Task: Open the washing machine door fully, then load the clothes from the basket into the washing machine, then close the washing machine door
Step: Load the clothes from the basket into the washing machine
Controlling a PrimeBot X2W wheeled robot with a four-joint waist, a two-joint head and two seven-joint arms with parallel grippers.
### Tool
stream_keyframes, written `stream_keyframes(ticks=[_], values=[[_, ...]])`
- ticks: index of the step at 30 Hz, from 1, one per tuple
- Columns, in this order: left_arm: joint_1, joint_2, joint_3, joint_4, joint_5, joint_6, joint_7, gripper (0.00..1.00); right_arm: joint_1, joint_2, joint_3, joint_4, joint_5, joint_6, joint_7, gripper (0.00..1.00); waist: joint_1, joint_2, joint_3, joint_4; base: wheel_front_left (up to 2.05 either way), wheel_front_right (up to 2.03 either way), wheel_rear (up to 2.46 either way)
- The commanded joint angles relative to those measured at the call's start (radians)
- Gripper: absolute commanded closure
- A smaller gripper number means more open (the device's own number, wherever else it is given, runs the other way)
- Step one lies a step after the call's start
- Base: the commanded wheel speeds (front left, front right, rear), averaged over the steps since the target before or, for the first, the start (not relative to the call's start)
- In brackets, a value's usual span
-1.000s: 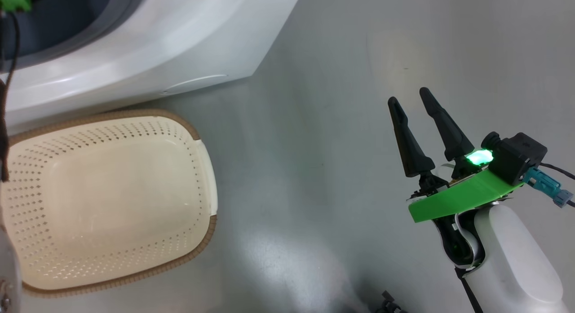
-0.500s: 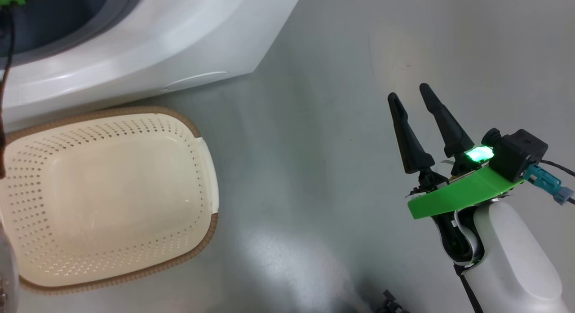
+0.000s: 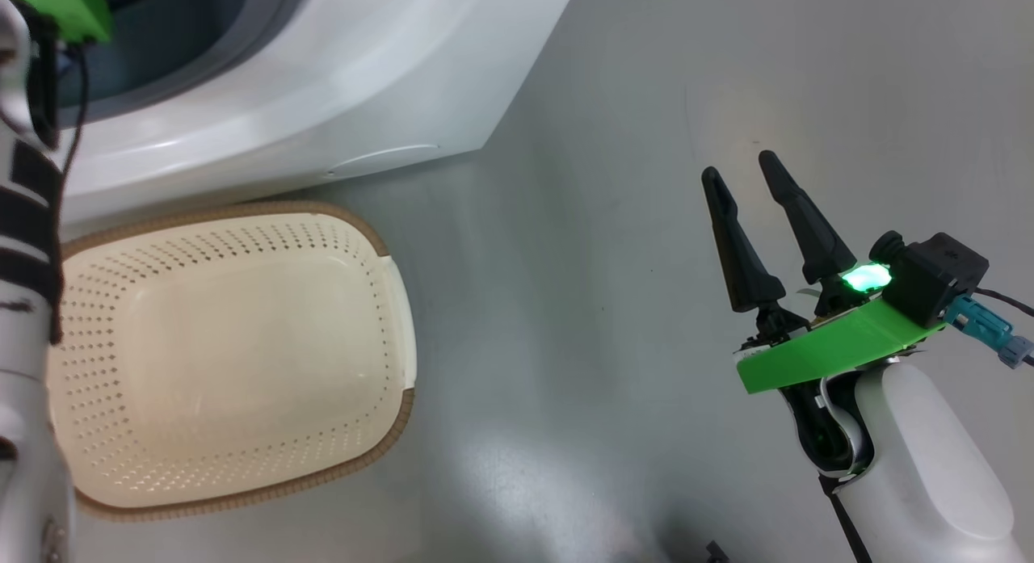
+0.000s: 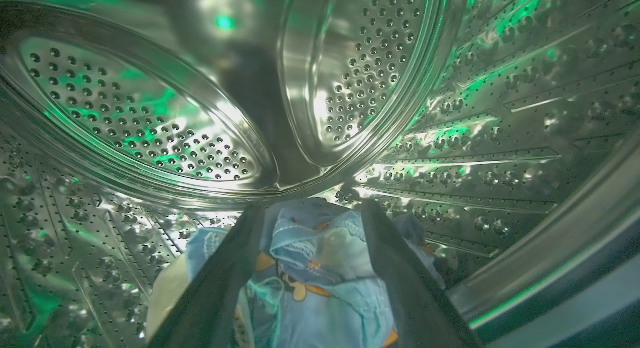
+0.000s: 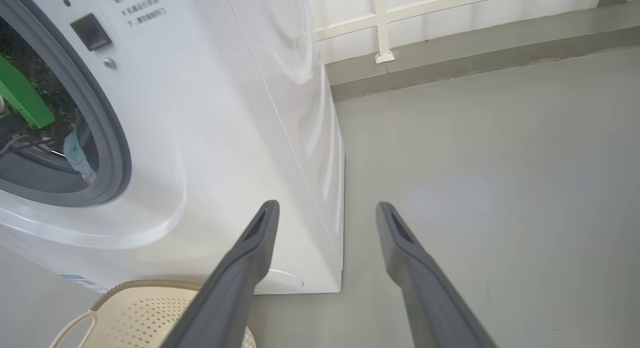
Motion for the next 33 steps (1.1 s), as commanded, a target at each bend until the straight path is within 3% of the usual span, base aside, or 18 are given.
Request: stream_keyframes(ticks=[1,16,33], values=[[0.022,0.032,0.003,-0.036,-0.004,-0.004,-0.005,0.00,0.029,-0.005,0.014,-0.017,0.010,0.002,-0.005,0.00,0.0000,-0.0001,-0.009,0.008,0.00,0.00,0.00],[0.352,0.030,0.028,-0.399,-0.037,-0.020,-0.005,0.00,0.056,-0.003,0.008,-0.004,0.015,0.002,-0.005,0.00,0.0000,-0.0001,-0.075,0.034,0.00,0.00,0.00],[0.780,0.026,0.107,-0.811,-0.094,0.043,-0.005,0.00,0.074,-0.020,0.004,-0.009,0.021,0.002,-0.005,0.00,0.0000,-0.0001,-0.101,0.055,0.00,0.00,0.00]])
